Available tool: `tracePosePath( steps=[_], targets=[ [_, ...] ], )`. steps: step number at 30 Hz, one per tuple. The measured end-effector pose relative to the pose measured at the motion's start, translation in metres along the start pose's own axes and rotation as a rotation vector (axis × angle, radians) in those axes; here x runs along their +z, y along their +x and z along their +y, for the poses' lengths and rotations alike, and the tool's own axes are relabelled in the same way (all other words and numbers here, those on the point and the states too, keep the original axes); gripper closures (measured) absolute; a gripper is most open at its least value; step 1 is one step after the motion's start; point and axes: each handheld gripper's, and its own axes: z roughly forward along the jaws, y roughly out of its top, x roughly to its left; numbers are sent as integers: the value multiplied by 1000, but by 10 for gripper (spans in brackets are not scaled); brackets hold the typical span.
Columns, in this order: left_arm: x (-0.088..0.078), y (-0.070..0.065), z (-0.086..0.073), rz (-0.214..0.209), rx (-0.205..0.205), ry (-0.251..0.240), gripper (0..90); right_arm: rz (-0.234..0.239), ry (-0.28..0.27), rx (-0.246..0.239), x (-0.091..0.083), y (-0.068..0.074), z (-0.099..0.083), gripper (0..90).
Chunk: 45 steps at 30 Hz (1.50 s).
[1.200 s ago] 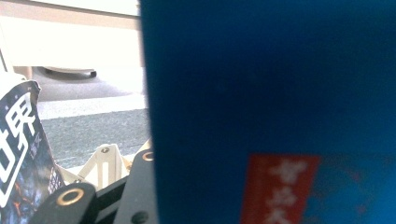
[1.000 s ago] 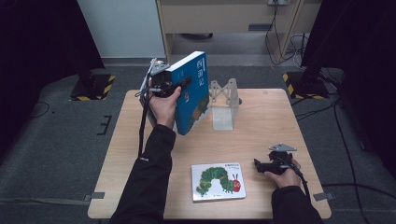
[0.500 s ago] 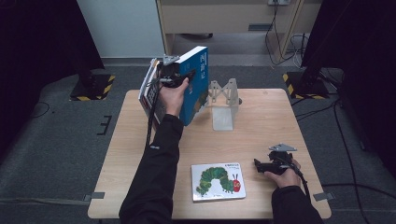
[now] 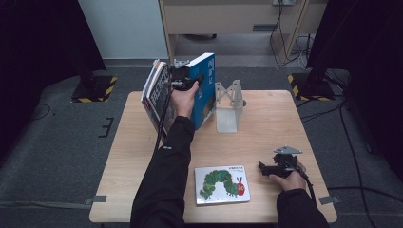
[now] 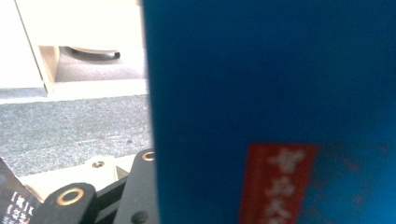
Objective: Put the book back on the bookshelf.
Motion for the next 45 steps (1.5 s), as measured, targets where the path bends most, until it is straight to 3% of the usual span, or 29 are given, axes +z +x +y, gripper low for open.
tracePosePath(
  steps=[2,4,9,16,20,27,32,38,45],
  targets=[
    [2,-1,-3,17,-1,-1,613,1,0,-2,0,0,0,44],
    [5,-2,-5,15,23,2,612,1,0,-3,0,0,0,44],
    [7,1,-13,4,7,1,612,2,0,-2,0,0,0,44],
    [13,2,-31,14,16,27,612,1,0,-3,0,0,0,44],
    [10,0,-37,9,17,-1,611,1,0,-3,0,0,0,44],
    [2,-9,-48,25,96,-2,597,1,0,-5,0,0,0,44],
    [-9,-6,-55,45,84,18,598,0,-1,-5,0,0,0,45],
    [-20,-1,-67,61,50,-4,590,0,-1,-5,0,0,0,44],
    [-26,2,-73,60,68,-12,587,0,-1,-3,0,0,0,44]
  ],
)
